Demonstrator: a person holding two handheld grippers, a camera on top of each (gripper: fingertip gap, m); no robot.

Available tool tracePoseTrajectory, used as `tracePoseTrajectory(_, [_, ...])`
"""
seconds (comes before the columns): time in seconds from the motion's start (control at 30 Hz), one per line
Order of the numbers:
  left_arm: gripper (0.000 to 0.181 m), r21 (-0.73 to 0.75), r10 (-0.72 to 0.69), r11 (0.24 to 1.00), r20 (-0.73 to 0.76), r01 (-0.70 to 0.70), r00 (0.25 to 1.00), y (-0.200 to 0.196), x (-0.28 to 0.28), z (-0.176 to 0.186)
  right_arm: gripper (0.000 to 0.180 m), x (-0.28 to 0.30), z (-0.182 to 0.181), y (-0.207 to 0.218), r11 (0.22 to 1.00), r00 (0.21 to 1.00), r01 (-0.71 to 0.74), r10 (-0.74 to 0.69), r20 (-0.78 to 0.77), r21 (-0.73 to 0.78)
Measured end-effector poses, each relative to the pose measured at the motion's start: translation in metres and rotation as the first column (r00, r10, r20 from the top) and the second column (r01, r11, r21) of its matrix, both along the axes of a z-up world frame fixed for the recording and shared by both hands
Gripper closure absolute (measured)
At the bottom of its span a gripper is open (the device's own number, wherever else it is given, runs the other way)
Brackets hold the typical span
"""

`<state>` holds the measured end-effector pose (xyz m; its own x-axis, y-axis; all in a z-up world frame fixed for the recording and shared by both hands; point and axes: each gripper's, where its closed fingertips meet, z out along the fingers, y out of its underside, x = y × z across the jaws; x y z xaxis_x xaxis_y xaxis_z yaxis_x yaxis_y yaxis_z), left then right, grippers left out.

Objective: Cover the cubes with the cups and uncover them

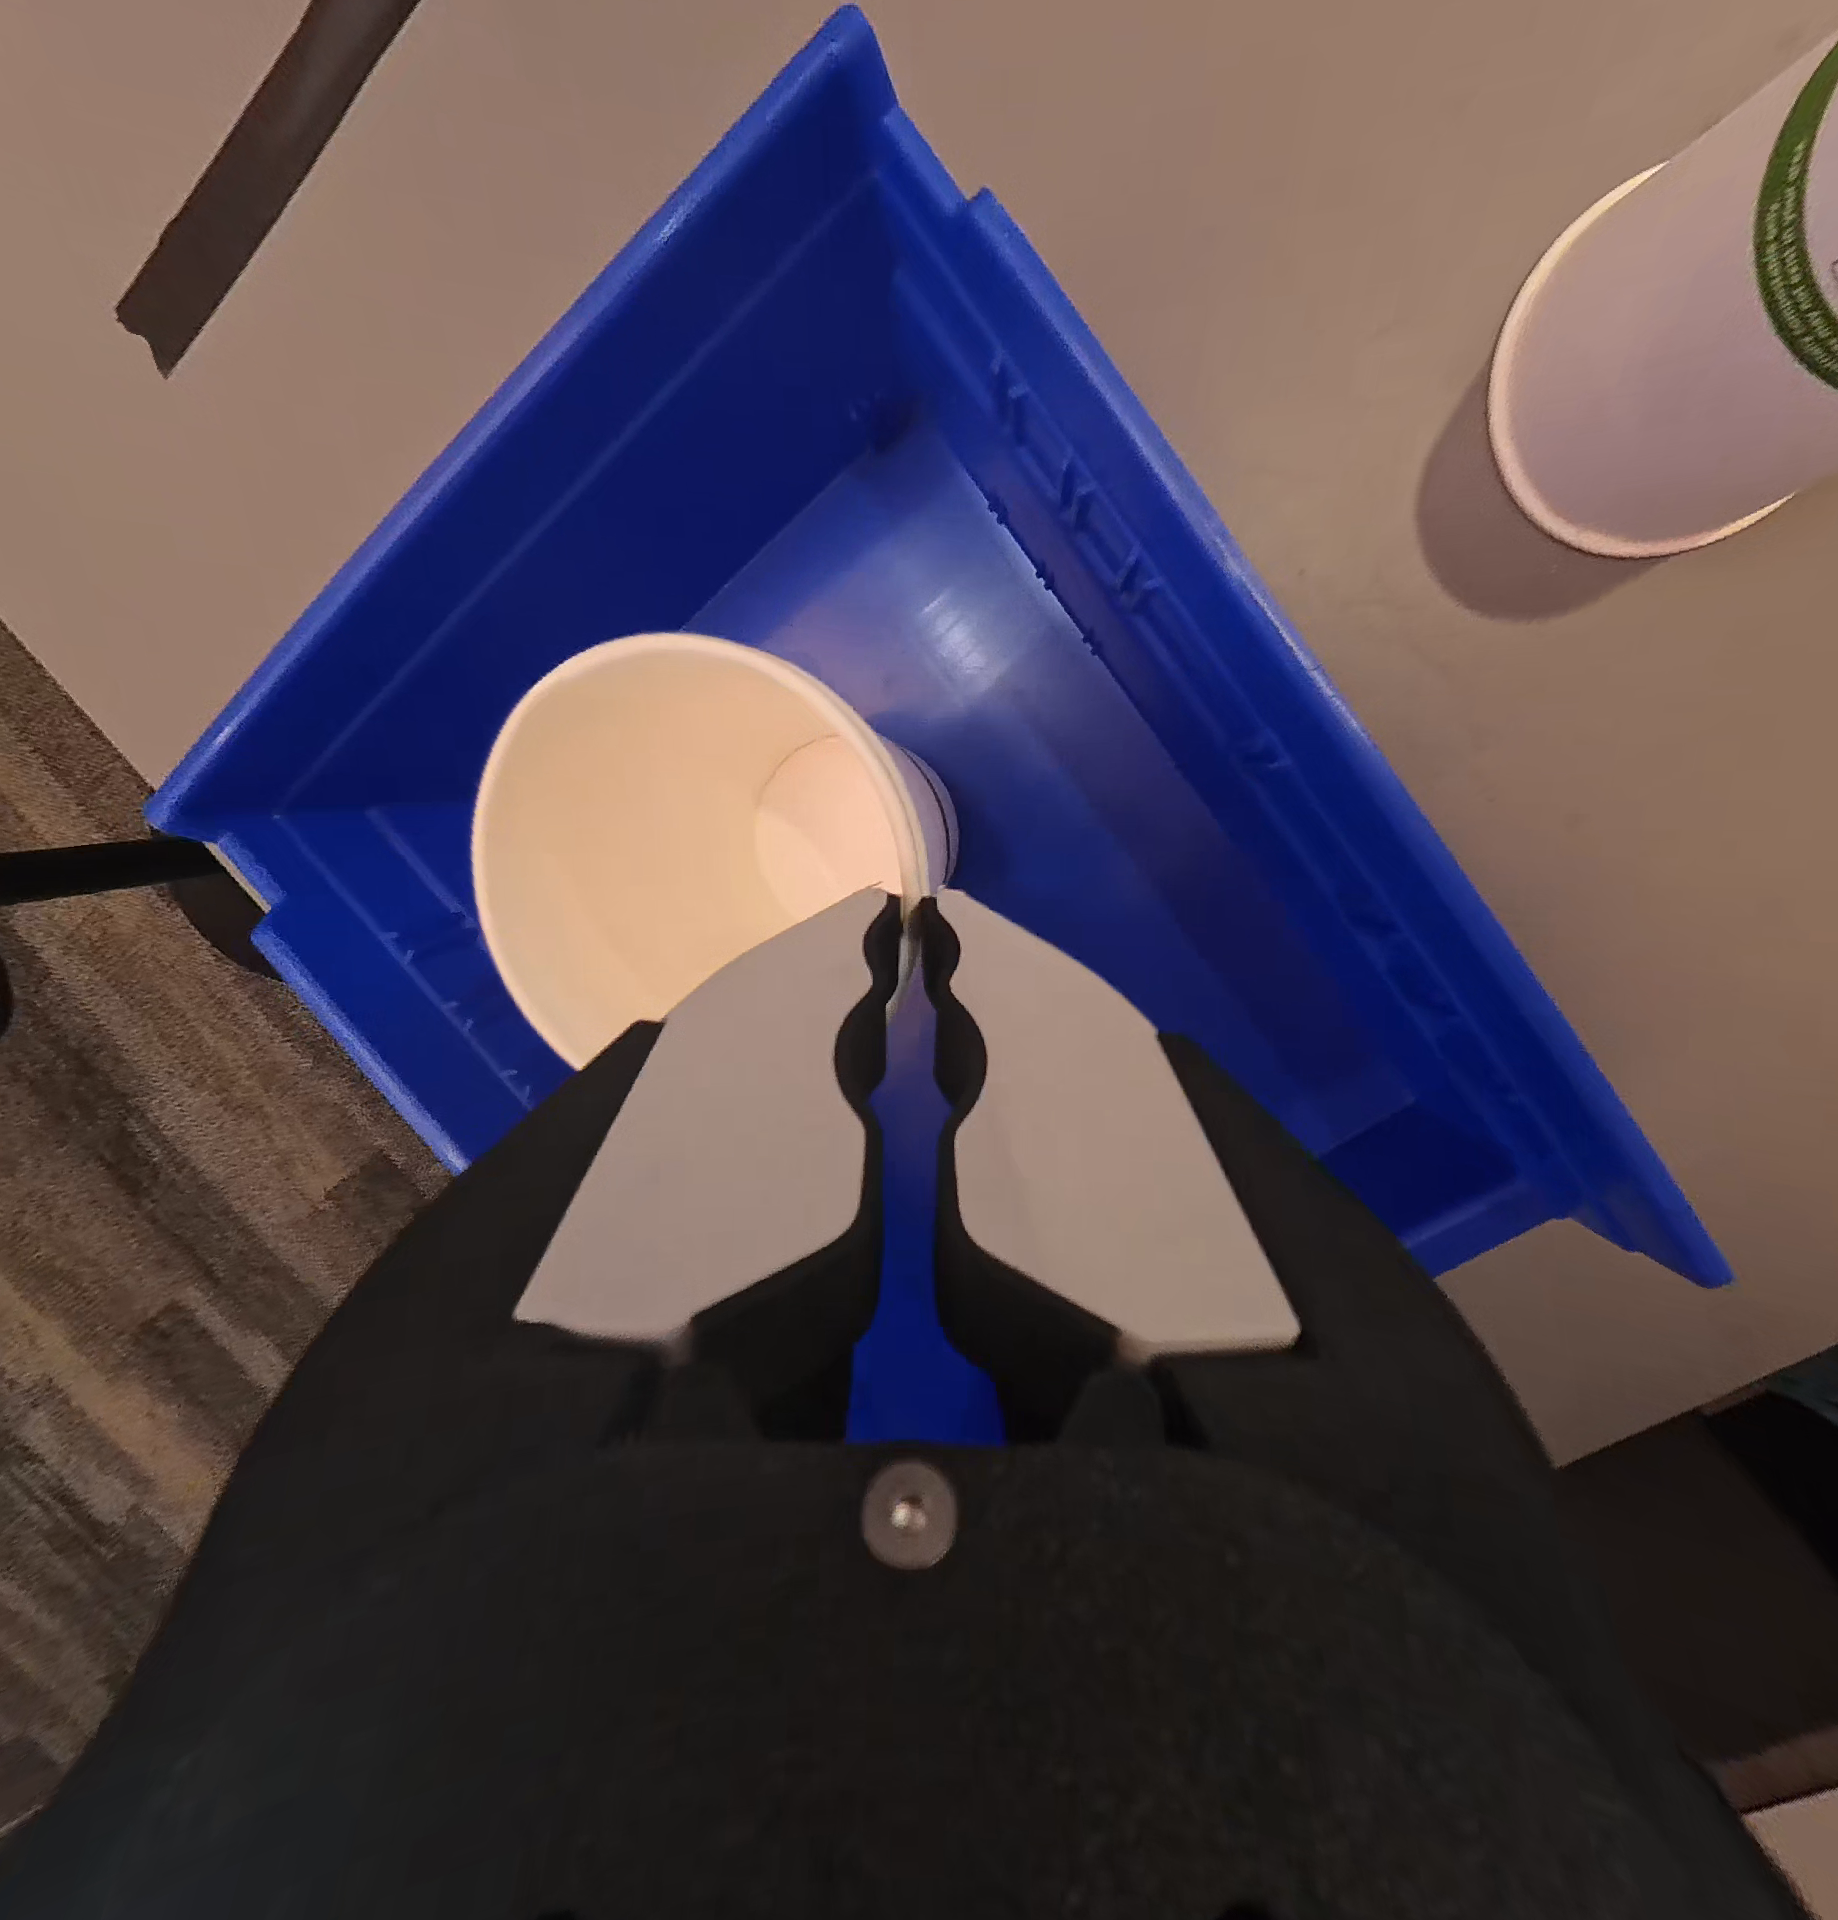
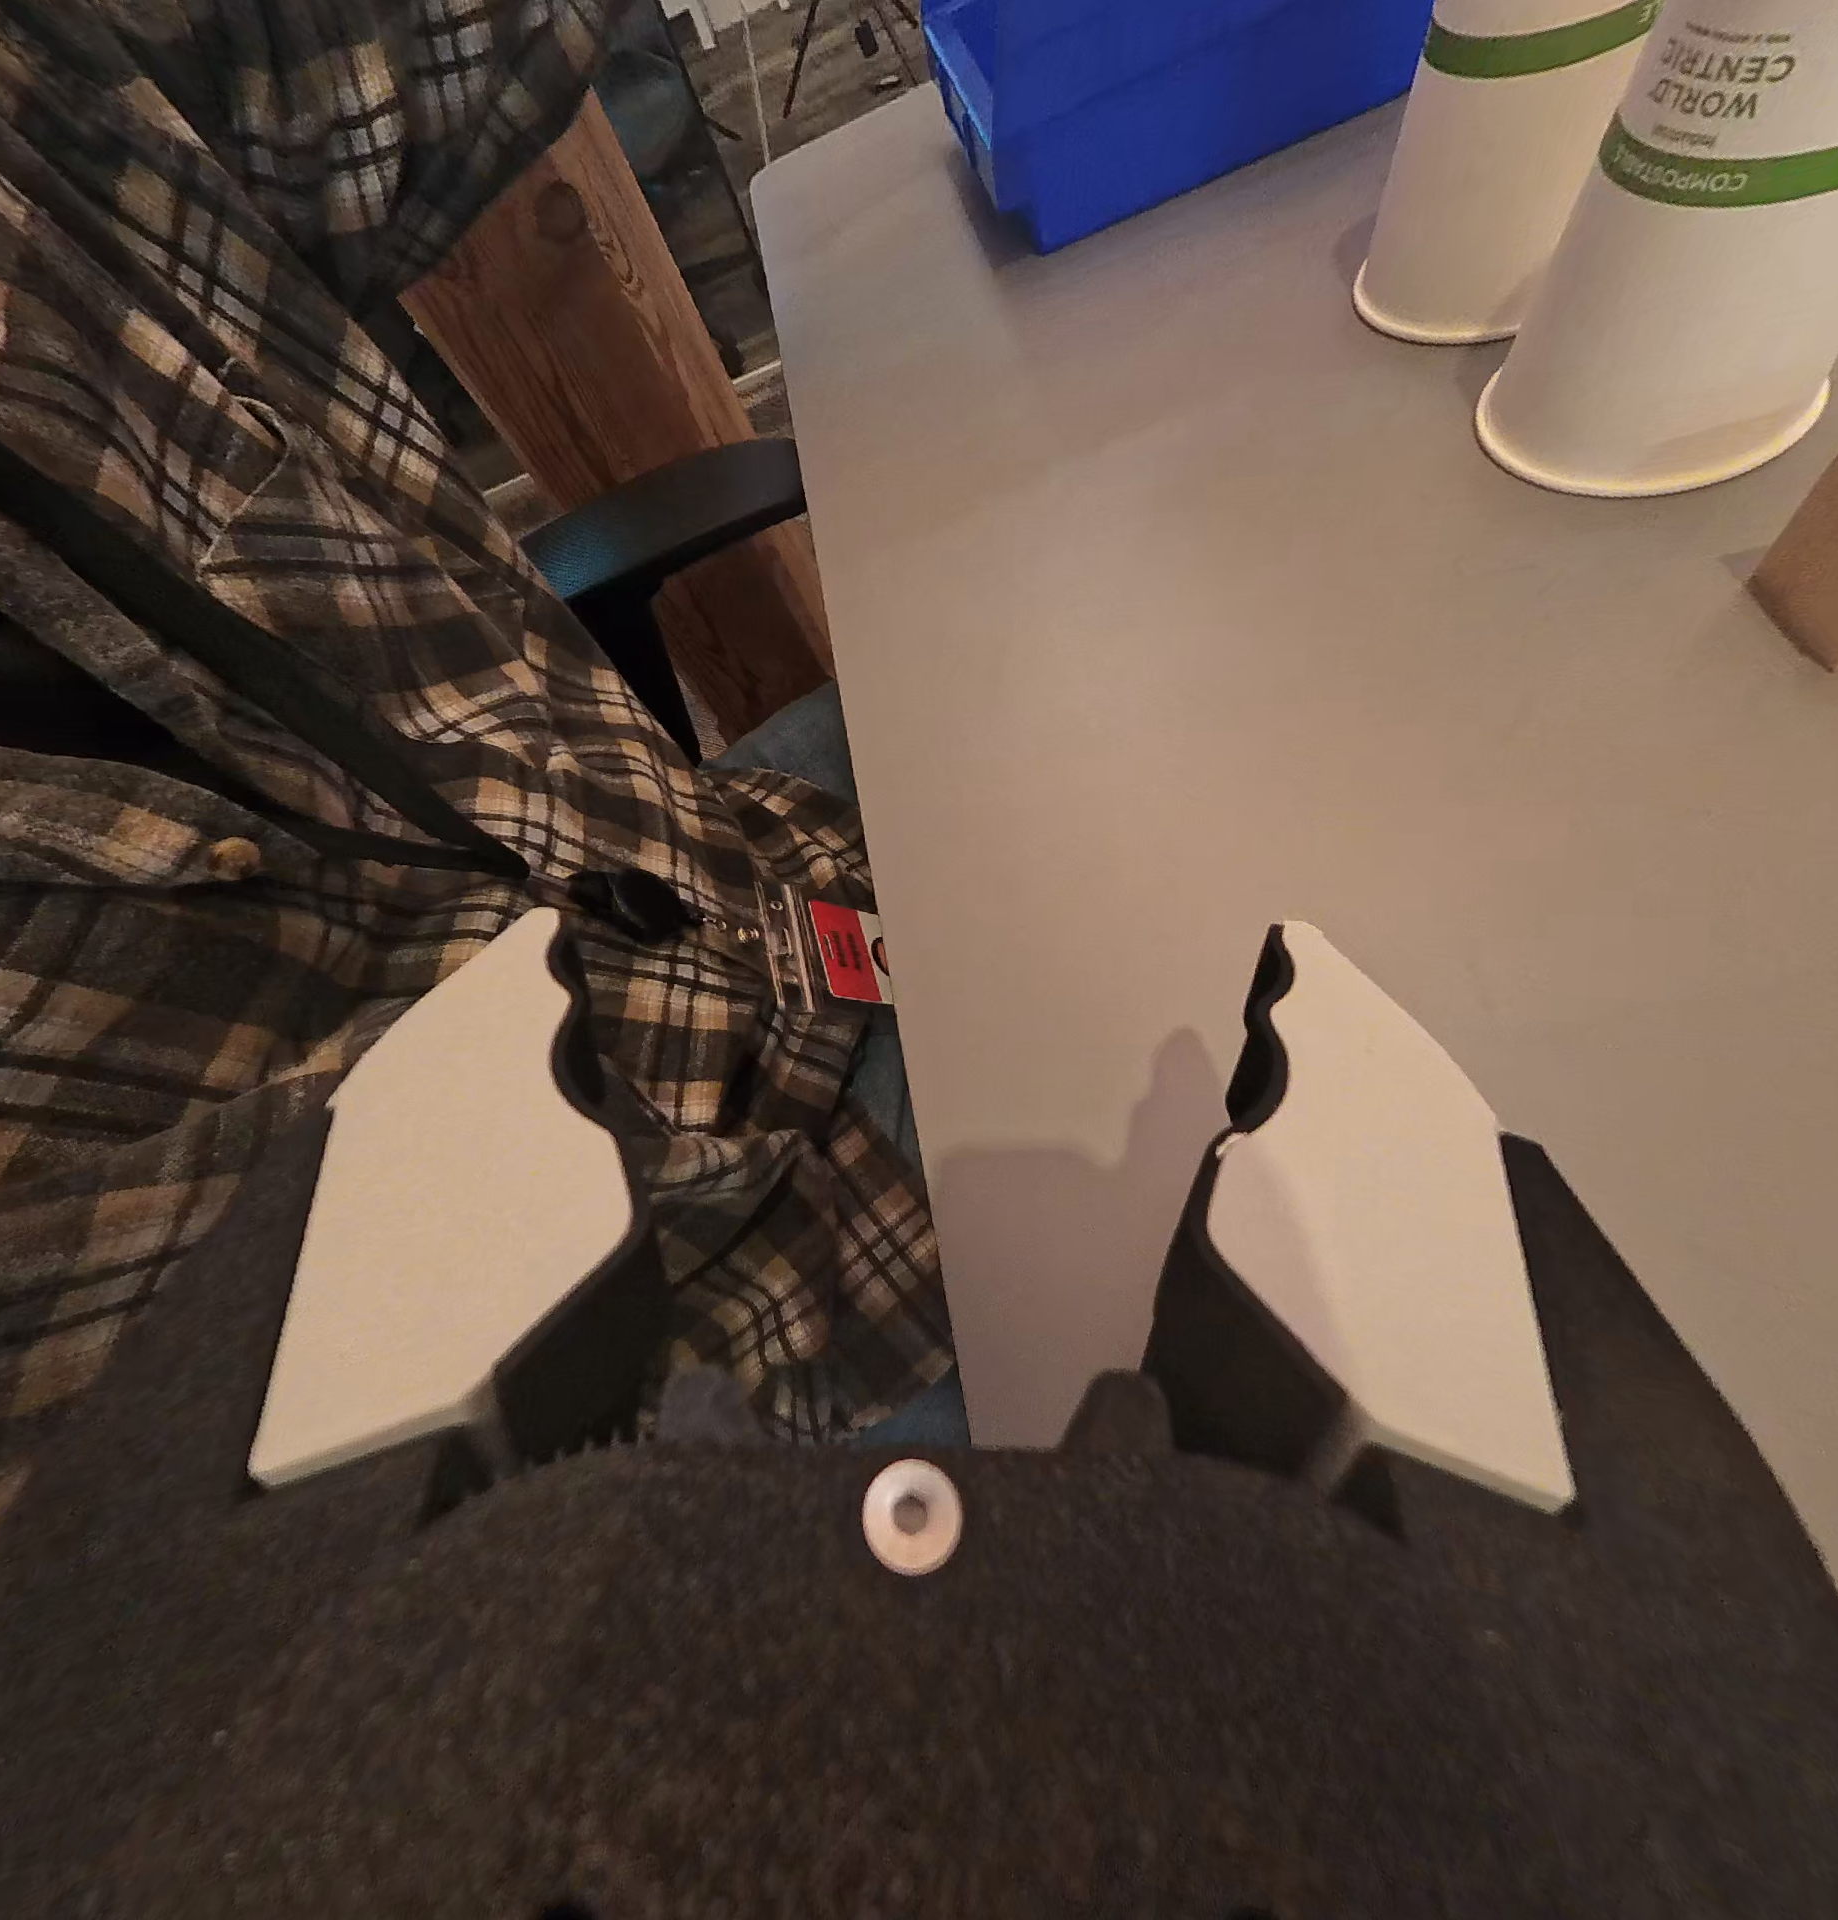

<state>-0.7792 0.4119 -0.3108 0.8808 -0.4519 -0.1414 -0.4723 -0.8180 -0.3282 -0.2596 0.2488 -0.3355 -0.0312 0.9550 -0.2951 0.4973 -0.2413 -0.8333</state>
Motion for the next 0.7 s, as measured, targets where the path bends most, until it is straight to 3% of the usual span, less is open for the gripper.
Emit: tracePoseTrajectory(0.7, [0.175, -0.056, -0.003, 0.998, 0.034, 0.005, 0.999, -0.0077, 0.0058, -0.0041, 0.061, -0.0019, -0.0013, -0.003, 1.0, 1.0, -0.008, 0.008, 0.002, -0.009])
